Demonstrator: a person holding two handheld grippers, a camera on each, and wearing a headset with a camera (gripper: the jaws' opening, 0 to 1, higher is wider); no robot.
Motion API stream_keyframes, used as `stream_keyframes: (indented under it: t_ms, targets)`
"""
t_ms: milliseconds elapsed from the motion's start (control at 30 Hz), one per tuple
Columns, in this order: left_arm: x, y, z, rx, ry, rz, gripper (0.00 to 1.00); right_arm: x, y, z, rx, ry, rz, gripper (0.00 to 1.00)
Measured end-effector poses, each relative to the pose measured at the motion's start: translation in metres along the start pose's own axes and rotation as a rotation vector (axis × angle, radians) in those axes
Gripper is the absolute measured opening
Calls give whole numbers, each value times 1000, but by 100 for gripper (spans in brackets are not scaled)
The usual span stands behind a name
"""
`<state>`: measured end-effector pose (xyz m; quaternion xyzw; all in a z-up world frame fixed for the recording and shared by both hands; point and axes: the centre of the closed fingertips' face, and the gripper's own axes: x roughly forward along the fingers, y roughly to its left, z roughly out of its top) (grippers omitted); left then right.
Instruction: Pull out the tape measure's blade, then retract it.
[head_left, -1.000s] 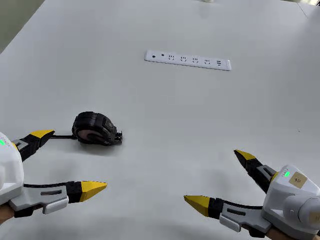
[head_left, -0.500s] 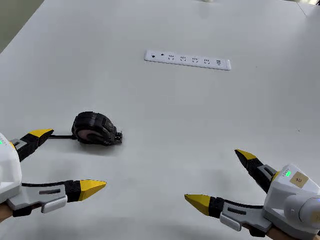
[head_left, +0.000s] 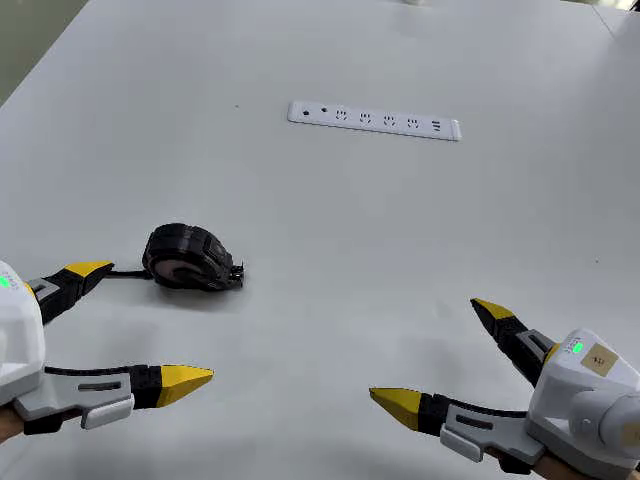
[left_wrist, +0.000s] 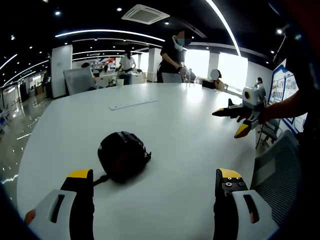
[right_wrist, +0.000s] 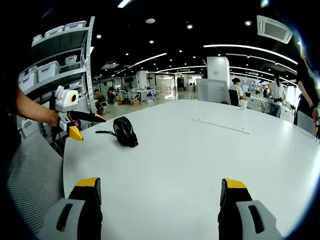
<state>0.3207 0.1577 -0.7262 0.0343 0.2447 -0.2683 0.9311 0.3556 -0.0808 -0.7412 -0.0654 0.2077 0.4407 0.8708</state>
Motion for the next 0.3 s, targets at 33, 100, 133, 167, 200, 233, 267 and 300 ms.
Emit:
stream_keyframes:
  t_ms: [33,100,133,167,200,233,267,300]
  targets:
    - [0,0,1,1,-2,1,99,0,0,0,0,0,-1,99]
    - [0,0,0,3,0,2,99,0,0,0,1,-1,-1,99]
    - [-1,1,0,9,-1,3,99,0,0,0,0,0,0,99]
    - [0,0,0,6,2,0,99,0,0,0,-1,1,0,99]
    - [-1,1,0,8,2,1,99,0,0,0,-1,1,0,99]
    - [-1,1,0,11,1,1,99,0,0,0,-1,0,0,99]
    - [-1,2,0,12,1,3,99,0,0,0,-1,0,0,99]
    - [-1,2,0,10,3,2,99,0,0,0,0,0,1,99]
